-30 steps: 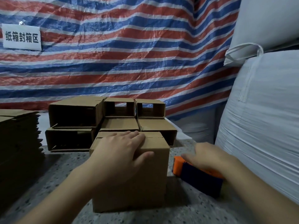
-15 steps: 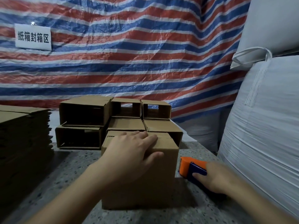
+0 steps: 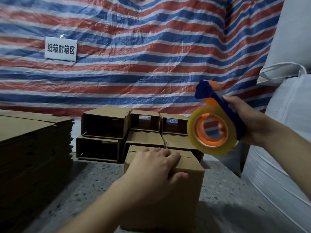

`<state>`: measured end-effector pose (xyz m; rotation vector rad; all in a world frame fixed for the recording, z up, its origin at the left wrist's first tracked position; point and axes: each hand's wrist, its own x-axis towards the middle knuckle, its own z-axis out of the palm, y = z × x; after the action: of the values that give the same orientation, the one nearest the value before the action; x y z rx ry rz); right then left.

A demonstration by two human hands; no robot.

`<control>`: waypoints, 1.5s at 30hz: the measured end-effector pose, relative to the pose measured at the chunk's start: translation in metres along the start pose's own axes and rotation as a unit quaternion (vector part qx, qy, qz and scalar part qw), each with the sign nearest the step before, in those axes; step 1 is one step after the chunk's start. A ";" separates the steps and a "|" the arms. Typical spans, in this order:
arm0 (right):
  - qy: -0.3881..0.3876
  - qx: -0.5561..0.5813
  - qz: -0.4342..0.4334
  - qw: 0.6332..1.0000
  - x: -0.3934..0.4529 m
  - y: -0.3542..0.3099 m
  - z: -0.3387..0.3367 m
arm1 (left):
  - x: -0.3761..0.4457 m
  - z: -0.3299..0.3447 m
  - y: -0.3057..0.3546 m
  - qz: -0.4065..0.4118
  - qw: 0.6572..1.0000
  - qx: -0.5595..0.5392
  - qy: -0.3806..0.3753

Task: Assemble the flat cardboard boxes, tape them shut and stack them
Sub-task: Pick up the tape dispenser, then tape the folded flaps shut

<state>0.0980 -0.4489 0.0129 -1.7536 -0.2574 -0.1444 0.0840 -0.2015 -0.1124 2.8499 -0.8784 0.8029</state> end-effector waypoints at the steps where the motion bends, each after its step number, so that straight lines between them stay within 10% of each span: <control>1: -0.032 0.005 0.005 0.999 0.003 -0.006 0.007 | 0.000 -0.001 0.000 0.002 1.000 -0.002 -0.003; 13: -0.128 -0.158 0.104 0.974 0.035 -0.020 0.048 | 0.002 -0.015 -0.006 -0.062 0.985 -0.156 -0.047; 17: -0.148 -0.150 0.104 0.972 0.031 -0.021 0.040 | 0.009 -0.037 -0.028 -0.183 0.819 -0.543 -0.029; 21: -0.094 -0.219 0.092 0.967 0.056 -0.016 0.067 | 0.024 -0.056 -0.043 -0.322 0.649 -0.685 0.075; 45: -0.212 -0.240 0.090 0.943 0.051 -0.028 0.054 | 0.028 -0.049 -0.049 -0.327 0.647 -0.684 0.082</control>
<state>0.1374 -0.3861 0.0406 -2.2778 -0.3947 0.3383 0.1073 -0.1655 -0.0516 1.4168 -0.1252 0.0888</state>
